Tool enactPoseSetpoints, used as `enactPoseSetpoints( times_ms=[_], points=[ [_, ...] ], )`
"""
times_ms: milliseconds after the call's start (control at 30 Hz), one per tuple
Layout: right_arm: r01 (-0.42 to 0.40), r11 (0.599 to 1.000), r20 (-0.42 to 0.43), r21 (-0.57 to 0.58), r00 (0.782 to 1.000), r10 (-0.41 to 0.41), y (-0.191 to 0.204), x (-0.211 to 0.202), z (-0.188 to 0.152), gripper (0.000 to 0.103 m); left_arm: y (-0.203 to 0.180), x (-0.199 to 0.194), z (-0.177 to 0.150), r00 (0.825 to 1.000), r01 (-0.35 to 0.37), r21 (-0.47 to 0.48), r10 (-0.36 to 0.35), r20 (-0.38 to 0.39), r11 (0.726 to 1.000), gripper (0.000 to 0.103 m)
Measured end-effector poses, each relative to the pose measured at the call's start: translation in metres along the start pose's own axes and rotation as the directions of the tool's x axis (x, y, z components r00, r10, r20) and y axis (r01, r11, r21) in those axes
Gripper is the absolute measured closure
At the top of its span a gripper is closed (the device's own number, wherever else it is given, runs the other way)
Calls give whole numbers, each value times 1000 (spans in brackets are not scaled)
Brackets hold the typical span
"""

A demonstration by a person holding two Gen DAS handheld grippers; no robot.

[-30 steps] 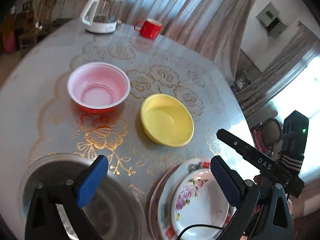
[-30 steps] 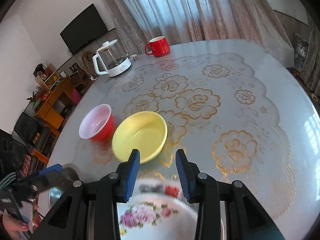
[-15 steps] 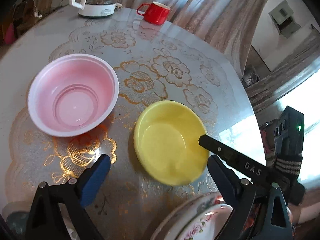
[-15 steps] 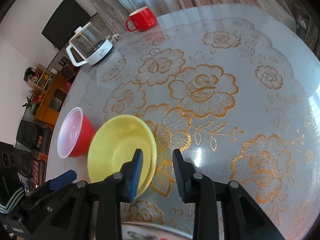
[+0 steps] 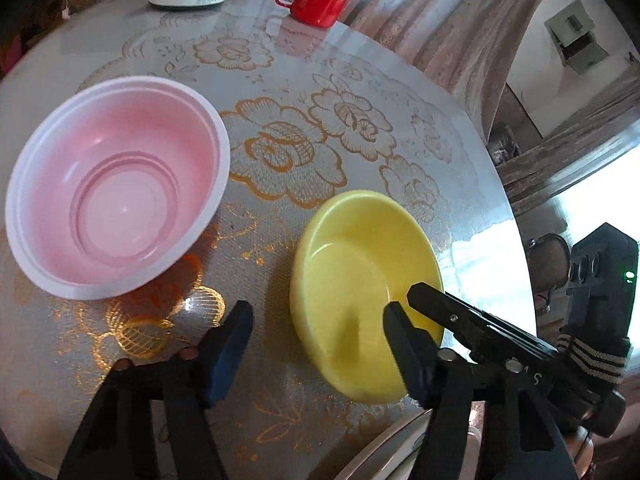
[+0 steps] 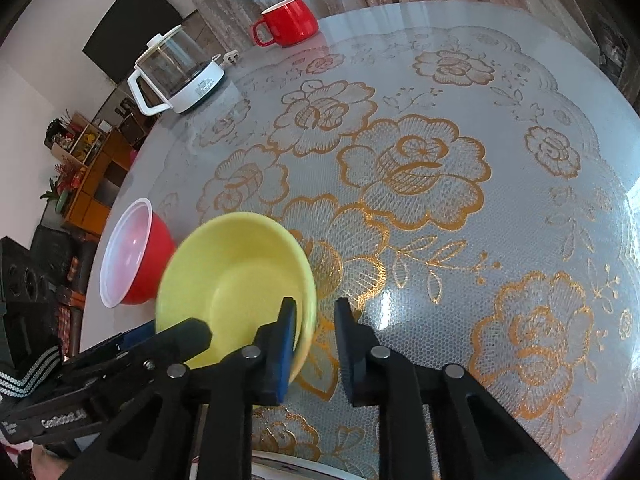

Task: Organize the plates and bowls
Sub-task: 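Close the right gripper on the yellow bowl rim, then lift and carry the yellow bowl over the steel bowl with the right gripper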

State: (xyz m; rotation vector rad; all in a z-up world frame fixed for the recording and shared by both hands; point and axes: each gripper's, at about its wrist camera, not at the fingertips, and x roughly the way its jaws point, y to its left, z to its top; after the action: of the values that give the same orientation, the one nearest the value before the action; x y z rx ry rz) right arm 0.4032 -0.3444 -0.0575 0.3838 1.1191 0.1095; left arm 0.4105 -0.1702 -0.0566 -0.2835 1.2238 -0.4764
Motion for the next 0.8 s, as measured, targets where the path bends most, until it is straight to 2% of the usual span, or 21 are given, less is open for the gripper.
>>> enactPoseSetpoints(
  times_ms=[100,133,167,267,367,800],
  points=[
    [-1,1000,-1,-14,1000,1,2,2,-1,94,-2,4,-1,1000,-15,18,15,-7,1000,44],
    [2,1000,0,-21,1000,-2,3,3,-2,95,-3,5,-1,1000,-15,32,15,-6,999,49],
    [7,1000,4,-28,1000,-7,3,3,-2,95,-4,6,-1,1000,-15,42,15,-13,999,60],
    [6,999,13,-40,1000,-5,4,3,-2,96,-5,6,-1,1000,-13,50,14,-20,999,67],
    [4,999,26,-36,1000,-3,6,0,-3,97,-7,2,-3,1000,-8,64,9,-13,998,68],
    [-9,997,86,-78,996,15,23,-34,-20,97,-25,-32,-28,996,-64,168,54,64,984,68]
  ],
)
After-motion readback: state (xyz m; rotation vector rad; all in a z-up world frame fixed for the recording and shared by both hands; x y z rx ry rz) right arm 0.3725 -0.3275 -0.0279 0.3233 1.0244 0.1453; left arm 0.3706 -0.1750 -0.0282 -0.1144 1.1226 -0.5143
